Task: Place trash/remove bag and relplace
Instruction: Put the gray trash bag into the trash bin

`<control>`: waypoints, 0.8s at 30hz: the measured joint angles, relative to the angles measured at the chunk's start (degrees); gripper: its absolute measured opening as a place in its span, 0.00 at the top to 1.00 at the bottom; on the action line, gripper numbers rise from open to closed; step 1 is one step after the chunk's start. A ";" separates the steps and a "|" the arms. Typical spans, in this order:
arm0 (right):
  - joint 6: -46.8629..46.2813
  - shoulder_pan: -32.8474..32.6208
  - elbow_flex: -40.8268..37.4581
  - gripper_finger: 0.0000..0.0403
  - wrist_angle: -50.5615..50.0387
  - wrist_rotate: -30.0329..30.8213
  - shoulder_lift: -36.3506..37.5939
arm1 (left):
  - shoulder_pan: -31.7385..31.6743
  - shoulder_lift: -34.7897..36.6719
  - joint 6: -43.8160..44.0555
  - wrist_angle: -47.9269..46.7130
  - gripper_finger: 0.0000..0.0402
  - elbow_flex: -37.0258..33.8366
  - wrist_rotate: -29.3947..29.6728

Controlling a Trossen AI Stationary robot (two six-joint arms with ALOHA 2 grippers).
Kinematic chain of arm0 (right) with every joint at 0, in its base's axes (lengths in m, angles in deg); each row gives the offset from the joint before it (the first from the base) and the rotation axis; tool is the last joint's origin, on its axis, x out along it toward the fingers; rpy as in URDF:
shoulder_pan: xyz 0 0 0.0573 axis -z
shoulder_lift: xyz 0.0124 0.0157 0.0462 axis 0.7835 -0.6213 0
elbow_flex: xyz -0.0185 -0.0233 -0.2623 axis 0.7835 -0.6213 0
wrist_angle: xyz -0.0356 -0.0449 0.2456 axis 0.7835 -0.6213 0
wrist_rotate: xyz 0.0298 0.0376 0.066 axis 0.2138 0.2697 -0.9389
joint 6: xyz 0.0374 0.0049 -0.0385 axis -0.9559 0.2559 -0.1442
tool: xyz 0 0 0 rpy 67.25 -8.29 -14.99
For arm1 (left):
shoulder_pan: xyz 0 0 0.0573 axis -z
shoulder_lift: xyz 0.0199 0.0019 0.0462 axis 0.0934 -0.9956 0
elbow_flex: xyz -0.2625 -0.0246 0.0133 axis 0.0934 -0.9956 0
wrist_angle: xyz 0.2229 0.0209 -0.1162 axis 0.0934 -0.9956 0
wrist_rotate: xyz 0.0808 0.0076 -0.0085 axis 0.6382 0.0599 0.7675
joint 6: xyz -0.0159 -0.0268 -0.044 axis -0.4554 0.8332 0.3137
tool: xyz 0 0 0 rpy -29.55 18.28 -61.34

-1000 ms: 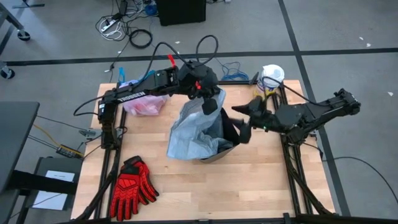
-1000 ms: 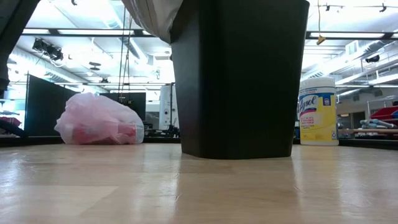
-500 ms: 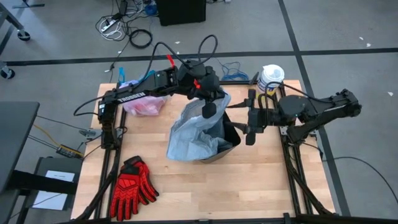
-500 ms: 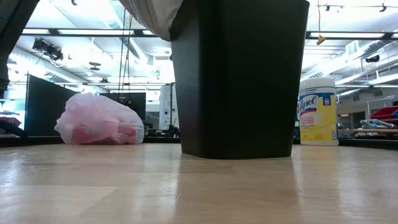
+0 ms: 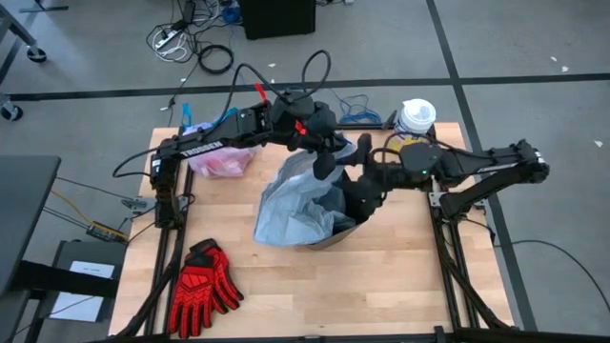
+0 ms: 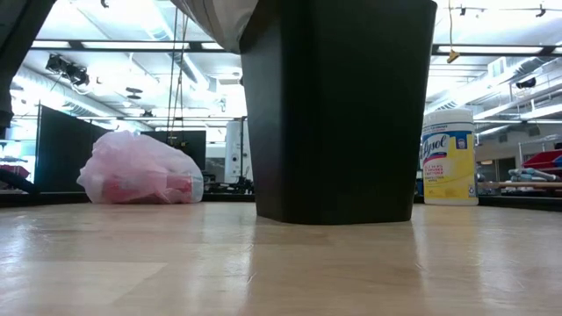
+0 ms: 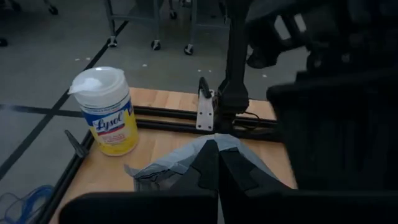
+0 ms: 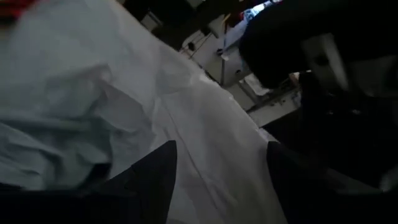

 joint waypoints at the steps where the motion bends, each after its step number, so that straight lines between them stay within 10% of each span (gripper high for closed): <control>1: 1.69 0.09 0.00 0.41 0.43 0.24 -0.45 | 0.00 0.00 0.22 -0.03 0.99 0.00 0.21; 17: 20.96 0.90 0.00 0.46 3.83 16.47 -6.72 | -0.02 0.00 7.88 -1.04 0.99 0.07 5.98; 24: 20.74 0.85 0.00 0.83 5.66 20.24 -6.50 | 0.00 0.00 9.01 -0.94 0.99 0.07 6.05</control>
